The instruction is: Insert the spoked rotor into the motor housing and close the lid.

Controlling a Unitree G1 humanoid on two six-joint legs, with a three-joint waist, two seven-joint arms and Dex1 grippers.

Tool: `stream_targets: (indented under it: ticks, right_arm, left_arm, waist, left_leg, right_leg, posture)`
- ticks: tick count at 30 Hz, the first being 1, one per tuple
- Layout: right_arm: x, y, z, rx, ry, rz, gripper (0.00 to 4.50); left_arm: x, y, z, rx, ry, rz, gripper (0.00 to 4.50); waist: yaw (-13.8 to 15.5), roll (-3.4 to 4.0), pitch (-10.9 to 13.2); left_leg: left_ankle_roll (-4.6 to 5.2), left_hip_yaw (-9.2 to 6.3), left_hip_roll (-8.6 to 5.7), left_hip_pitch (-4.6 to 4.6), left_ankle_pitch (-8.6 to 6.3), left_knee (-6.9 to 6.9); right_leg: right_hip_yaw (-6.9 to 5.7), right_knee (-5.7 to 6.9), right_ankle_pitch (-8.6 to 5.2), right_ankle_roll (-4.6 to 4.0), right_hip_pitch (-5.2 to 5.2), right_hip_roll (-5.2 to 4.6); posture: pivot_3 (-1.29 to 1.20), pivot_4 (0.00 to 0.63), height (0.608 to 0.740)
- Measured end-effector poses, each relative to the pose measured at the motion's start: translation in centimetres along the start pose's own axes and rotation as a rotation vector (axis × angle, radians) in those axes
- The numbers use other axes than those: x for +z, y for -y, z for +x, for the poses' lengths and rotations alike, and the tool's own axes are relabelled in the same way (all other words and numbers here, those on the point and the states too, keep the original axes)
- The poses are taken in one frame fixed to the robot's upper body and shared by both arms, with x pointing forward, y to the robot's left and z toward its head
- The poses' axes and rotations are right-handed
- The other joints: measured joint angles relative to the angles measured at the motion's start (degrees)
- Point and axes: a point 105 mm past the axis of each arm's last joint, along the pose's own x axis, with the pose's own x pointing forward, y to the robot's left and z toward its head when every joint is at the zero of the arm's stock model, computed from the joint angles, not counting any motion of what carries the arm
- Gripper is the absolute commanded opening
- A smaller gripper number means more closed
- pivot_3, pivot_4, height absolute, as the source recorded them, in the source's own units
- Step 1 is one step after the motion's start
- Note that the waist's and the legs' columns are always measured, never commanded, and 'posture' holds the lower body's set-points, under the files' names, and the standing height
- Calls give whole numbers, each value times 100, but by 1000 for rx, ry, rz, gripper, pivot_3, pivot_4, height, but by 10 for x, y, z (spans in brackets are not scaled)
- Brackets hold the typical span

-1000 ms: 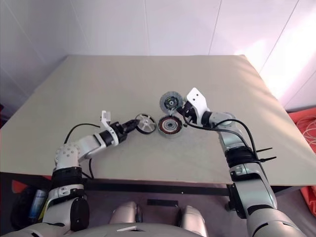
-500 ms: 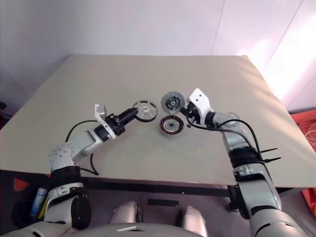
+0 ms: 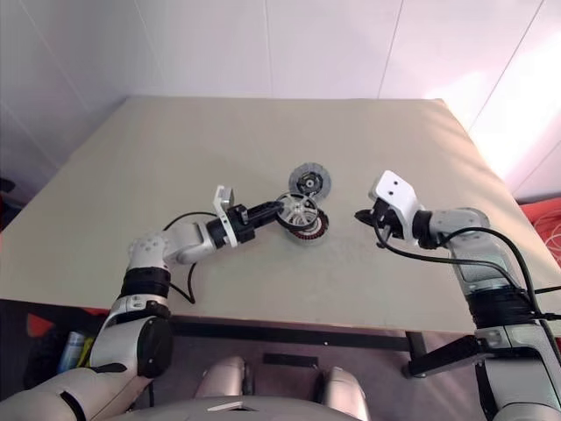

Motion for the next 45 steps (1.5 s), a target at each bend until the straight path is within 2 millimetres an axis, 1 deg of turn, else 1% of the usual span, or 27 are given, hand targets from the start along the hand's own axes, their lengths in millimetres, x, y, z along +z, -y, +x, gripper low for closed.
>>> stream_targets:
  ticks: [5,7,12,16,23,30,32,33,36,41,45]
  right_arm:
    - [12,-4,-2,13,30,-22,0]
    - [11,-3,-3,4,26,-12,0]
    - [11,-2,-3,-11,23,-7,0]
    - [11,-1,-3,-23,22,-6,0]
    - [11,0,-1,-34,28,-5,0]
    - [16,3,1,-54,42,-17,0]
    - [18,4,1,-58,48,-22,0]
    - [18,4,1,-58,50,-24,0]
    - [18,4,2,-62,53,-27,0]
    - [17,5,3,-71,52,-25,0]
    - [15,5,4,-71,52,-19,0]
  left_arm:
    - [-3,-7,13,22,-28,-6,425]
    - [-7,-11,23,29,-45,-6,425]
    - [-15,-9,40,26,-82,17,425]
    - [-11,-17,39,53,-59,28,425]
    - [-3,-19,40,48,-19,25,425]
    - [-3,-21,40,48,-20,41,425]
    - [-4,-22,40,52,-25,45,1137]
    - [-4,-24,39,64,-30,51,1353]
    - [-6,-22,39,51,-41,53,2284]
    - [-6,-20,36,39,-52,16,2284]
    - [-7,-20,28,37,-76,-3,2284]
  waist:
    - [28,0,0]
    - [34,0,0]
    - [54,0,0]
    - [48,1,-1]
    - [53,1,-1]
    - [56,1,-1]
    - [57,1,-1]
    - [60,1,-1]
    - [73,3,-2]
    - [89,4,-2]
    - [95,4,-2]
  left_leg:
    - [2,0,-1,0,-1,2]
    - [3,0,-1,-3,-1,1]
    - [11,0,-11,-3,-5,2]
    - [12,0,-11,-3,-6,1]
    - [15,0,-19,-1,-7,1]
    - [17,0,-21,-1,-8,2]
    - [17,0,-21,0,-8,1]
    - [18,0,-21,0,-8,2]
    - [21,0,-26,1,-10,2]
    - [21,0,-26,9,-10,2]
    - [22,0,-26,5,-11,1]
  right_leg:
    - [0,-3,3,4,3,-2]
    - [0,-3,15,-17,1,-2]
    - [0,-4,15,-16,2,-11]
    - [-1,-5,17,-20,1,-11]
    - [-1,-4,19,-21,3,-19]
    - [-2,-3,21,-25,4,-22]
    - [-2,-3,22,-25,5,-22]
    - [-2,-3,22,-26,6,-23]
    - [-3,-3,23,-27,7,-30]
    - [-3,-3,22,-27,13,-31]
    - [-3,-4,22,-27,9,-30]
  posture:
    - [0,0,740]
    - [0,0,740]
    - [0,0,740]
    - [0,0,740]
    - [0,0,740]
    - [0,0,740]
    - [0,0,740]
    - [0,0,740]
    - [0,0,740]
    - [0,0,740]
    - [0,0,740]
